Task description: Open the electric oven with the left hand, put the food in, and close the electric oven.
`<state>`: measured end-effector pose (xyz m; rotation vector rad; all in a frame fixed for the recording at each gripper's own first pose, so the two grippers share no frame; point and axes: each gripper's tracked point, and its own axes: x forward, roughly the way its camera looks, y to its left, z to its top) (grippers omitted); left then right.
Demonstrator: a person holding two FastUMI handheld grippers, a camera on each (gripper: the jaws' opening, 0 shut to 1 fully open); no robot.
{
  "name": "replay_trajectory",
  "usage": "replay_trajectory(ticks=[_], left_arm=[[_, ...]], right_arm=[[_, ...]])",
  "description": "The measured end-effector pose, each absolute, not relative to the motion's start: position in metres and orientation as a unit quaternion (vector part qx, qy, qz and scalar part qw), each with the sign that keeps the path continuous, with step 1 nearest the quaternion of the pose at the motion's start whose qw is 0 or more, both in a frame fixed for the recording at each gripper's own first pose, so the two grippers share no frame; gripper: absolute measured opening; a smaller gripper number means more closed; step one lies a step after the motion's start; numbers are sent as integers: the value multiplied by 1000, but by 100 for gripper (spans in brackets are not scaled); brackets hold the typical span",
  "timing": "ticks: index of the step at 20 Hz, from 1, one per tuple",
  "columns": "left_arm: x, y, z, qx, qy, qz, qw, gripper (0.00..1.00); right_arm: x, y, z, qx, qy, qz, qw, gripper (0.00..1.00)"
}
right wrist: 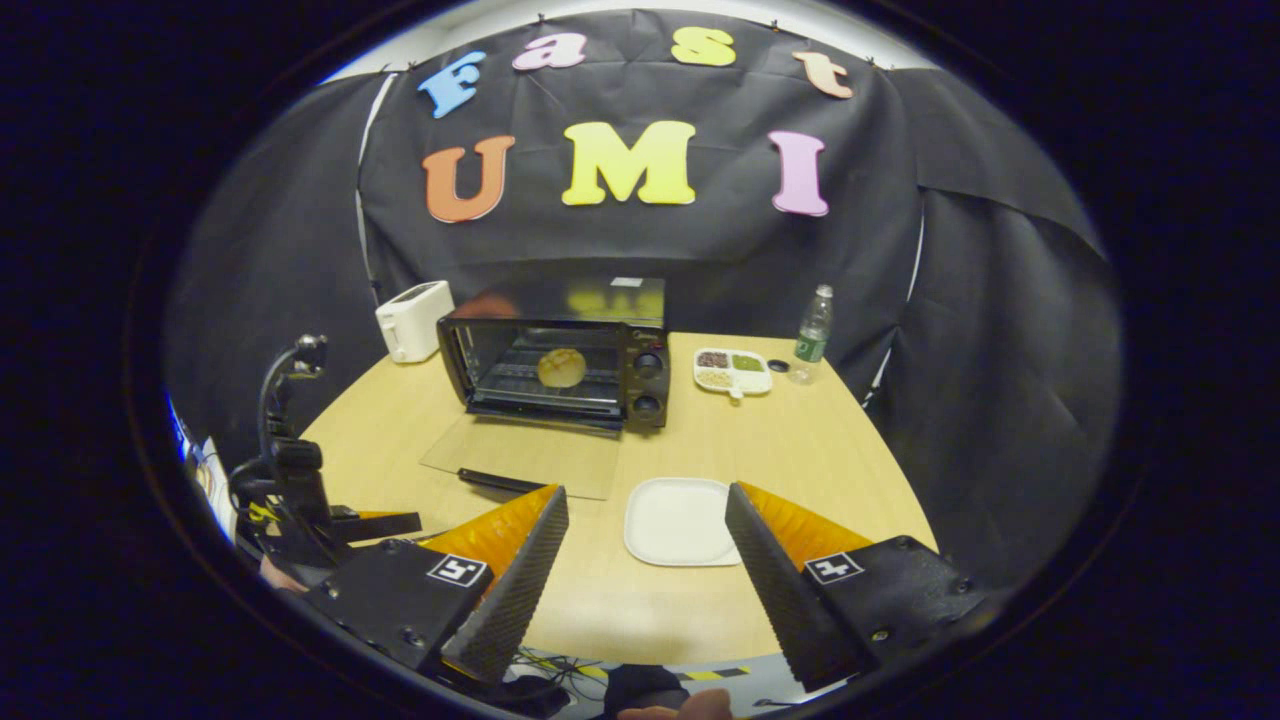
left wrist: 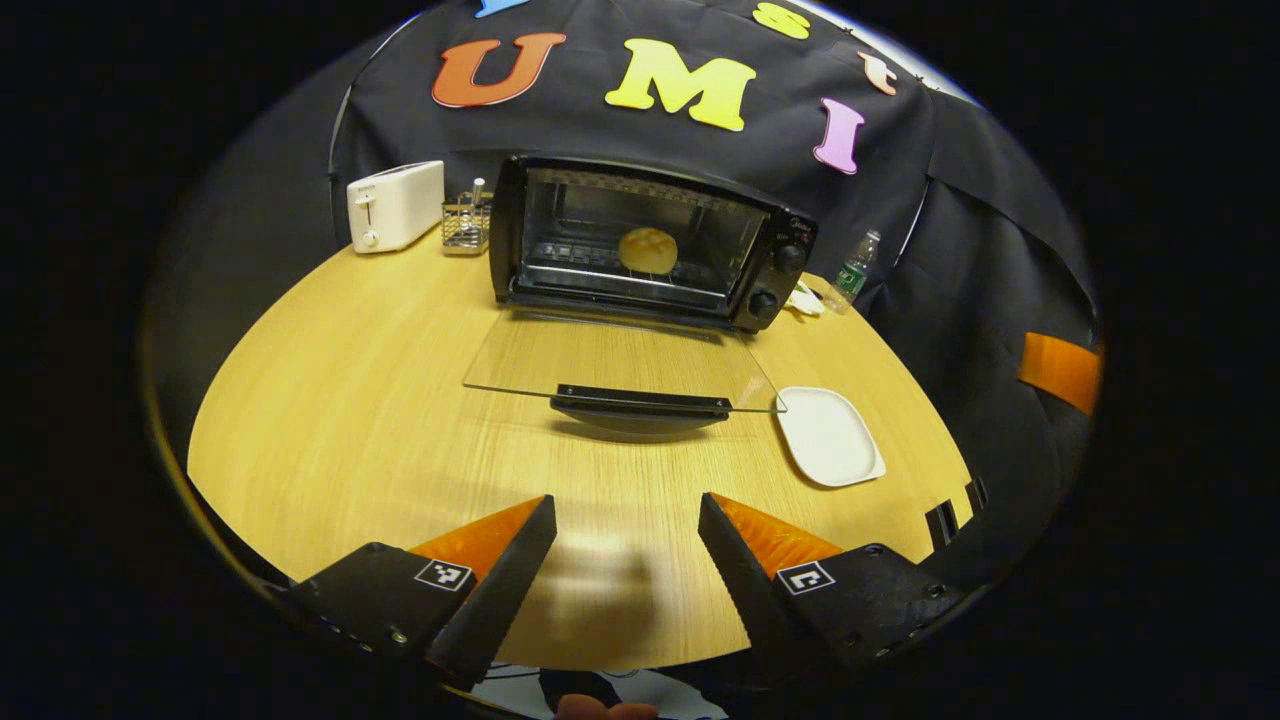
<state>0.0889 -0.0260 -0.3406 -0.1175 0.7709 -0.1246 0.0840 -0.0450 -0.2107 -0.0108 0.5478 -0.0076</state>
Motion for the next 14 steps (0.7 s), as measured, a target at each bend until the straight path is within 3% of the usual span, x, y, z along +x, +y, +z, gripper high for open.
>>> replay_trajectory(ticks=[8,14], left_arm=[[137,-32,-382,-24,395,-36,918,95],[162,-31,-384,19,379,-21,925,95]], right_arm=[[110,-107,-214,-11,285,-10,958,97],[133,-115,-223,-5,298,22,954,97]])
